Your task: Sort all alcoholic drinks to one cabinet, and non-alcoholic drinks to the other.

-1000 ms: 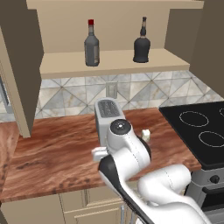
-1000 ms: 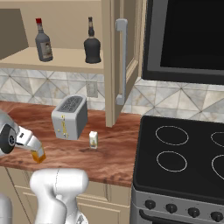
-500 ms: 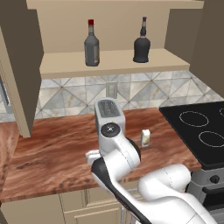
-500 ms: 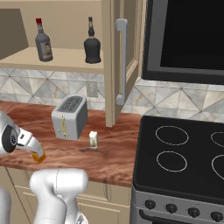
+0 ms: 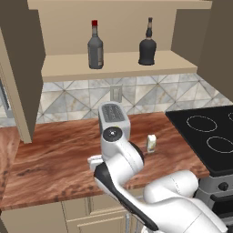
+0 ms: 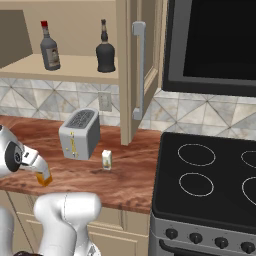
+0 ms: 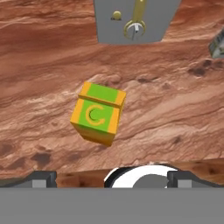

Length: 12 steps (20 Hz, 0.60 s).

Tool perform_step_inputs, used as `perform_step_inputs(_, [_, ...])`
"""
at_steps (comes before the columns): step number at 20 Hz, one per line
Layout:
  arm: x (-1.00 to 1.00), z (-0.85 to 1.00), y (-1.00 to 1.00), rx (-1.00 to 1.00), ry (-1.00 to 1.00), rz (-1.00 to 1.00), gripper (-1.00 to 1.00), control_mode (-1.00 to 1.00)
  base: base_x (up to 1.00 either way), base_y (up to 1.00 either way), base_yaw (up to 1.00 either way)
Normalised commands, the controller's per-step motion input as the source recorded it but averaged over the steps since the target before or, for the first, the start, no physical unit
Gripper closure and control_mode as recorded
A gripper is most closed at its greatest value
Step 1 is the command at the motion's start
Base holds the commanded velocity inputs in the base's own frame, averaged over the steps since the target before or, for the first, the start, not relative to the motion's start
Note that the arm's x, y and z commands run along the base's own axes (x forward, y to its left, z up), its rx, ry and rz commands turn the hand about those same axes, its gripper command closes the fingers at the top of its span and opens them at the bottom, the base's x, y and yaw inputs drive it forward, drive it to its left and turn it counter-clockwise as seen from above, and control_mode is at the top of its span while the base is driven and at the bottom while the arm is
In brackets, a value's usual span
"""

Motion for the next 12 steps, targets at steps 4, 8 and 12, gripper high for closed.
perform_step_inputs(4, [0.07, -0.18, 0.07, 0.0, 0.0, -0.01, -1.0, -1.0, 0.0, 0.0, 0.0])
perform_step_inputs(8, [0.05, -0.17, 0.1, 0.0, 0.0, -0.02, -1.0, -1.0, 0.0, 0.0, 0.0])
perform_step_inputs(12, [0.06, -0.04, 0.07, 0.0, 0.0, -0.03, -1.0, -1.0, 0.0, 0.0, 0.0])
